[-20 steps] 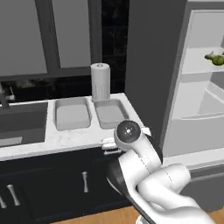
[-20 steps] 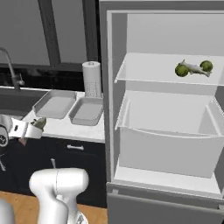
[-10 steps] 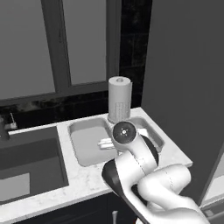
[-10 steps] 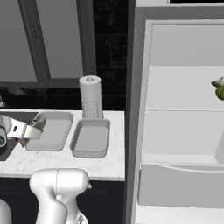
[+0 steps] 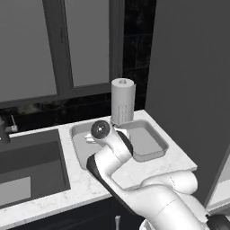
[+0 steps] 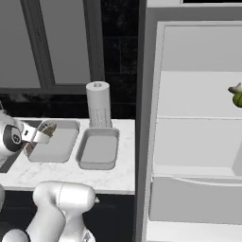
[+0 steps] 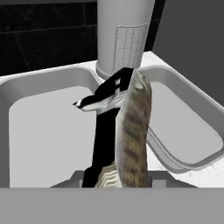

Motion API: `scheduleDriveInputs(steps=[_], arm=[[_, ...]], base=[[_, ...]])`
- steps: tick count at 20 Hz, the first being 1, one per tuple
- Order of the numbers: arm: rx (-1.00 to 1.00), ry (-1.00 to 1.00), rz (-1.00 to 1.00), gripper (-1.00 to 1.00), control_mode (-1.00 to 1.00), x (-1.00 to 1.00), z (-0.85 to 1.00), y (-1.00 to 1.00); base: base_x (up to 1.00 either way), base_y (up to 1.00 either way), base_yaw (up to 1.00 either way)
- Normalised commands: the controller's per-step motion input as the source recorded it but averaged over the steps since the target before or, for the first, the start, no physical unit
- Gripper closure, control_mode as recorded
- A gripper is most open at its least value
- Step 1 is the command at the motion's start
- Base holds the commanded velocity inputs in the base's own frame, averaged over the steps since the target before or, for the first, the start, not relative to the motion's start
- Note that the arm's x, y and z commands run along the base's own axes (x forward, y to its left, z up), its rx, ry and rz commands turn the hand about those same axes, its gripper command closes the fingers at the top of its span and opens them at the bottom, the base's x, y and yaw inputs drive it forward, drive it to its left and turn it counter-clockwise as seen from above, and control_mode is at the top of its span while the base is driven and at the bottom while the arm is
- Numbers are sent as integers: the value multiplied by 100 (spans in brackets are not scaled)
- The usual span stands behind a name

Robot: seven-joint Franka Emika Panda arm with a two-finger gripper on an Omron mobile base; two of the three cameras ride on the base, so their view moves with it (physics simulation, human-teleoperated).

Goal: Place one lime and one fish in each tupperware on the nearby counter, to pack two identical lunches.

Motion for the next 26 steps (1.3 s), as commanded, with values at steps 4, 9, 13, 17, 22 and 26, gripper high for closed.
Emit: scheduleDriveInputs(steps=[4, 9, 13, 17, 22, 26], arm=[[11, 6, -12, 100, -100, 100, -40, 33], [10, 16, -10, -100, -100, 99, -48, 34], [-1, 4, 0, -100, -100, 21, -10, 3], [0, 2, 0, -100, -100, 0, 4, 0], [3, 0, -4, -100, -100, -58, 69, -13], [8, -2, -1, -100, -100, -100, 72, -33]], base=[[0, 0, 0], [0, 0, 0], [0, 0, 0], [0, 0, 0], [0, 0, 0], [0, 0, 0]])
